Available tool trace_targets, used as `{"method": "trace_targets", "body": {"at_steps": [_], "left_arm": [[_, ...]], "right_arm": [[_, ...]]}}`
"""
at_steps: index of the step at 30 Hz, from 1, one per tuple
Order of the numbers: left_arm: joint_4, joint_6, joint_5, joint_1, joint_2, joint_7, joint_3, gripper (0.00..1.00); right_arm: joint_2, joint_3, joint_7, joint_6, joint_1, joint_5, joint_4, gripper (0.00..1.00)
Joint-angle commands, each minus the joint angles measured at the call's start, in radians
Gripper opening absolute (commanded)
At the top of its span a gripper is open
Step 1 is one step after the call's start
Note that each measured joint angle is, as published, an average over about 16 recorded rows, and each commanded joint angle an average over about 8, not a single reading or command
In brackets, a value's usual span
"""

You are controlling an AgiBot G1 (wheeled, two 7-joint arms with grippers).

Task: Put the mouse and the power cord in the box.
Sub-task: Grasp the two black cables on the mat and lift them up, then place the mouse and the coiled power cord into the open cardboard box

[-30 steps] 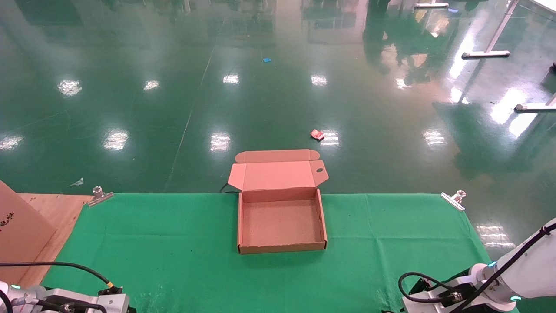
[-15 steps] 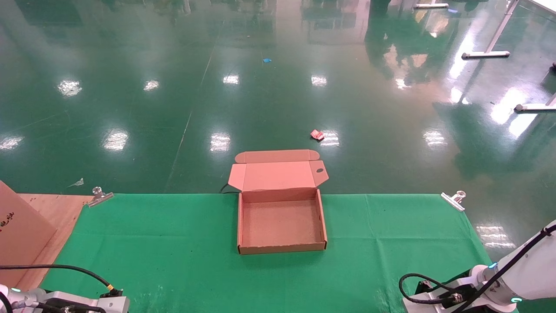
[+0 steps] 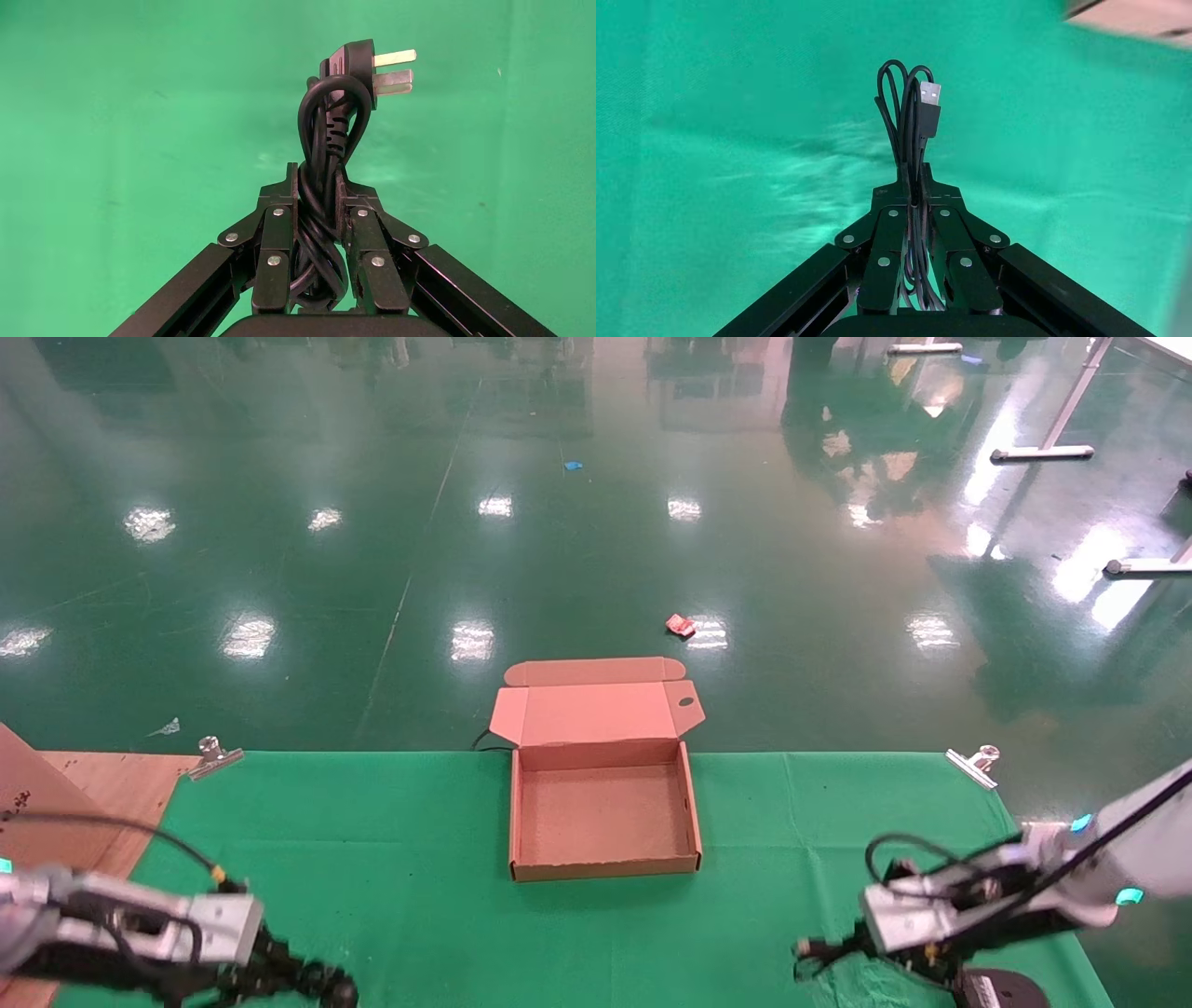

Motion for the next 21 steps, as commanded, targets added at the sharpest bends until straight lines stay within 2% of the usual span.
{"method": "trace_targets", "body": {"at_steps": [1, 6, 11, 16, 21], "left_arm": [[-0.019, 0.027, 0.007, -0.034, -0.001, -0.006, 0.005, 0.00], [-0.128, 0.105, 0.007, -0.121, 0.001, -0.078, 0.008, 0.00], [-0.301, 0.146, -0.025, -0.183, 0.001, -0.201, 0.025, 0.00], [-0.563, 0.151, -0.107, -0.226, -0.028, -0.397, 0.072, 0.00], [-0.820, 0.137, -0.187, -0.282, -0.055, -0.611, 0.117, 0.00]], "right_arm": [[0.007, 0.004, -0.002, -0.022, 0.029, 0.006, 0.006, 0.00], [0.032, 0.017, 0.006, -0.091, 0.117, 0.024, 0.031, 0.00], [0.056, 0.029, 0.027, -0.163, 0.203, 0.041, 0.065, 0.00], [0.066, 0.045, 0.070, -0.217, 0.278, 0.069, 0.105, 0.00], [0.040, 0.051, 0.132, -0.231, 0.335, 0.095, 0.155, 0.00]]}}
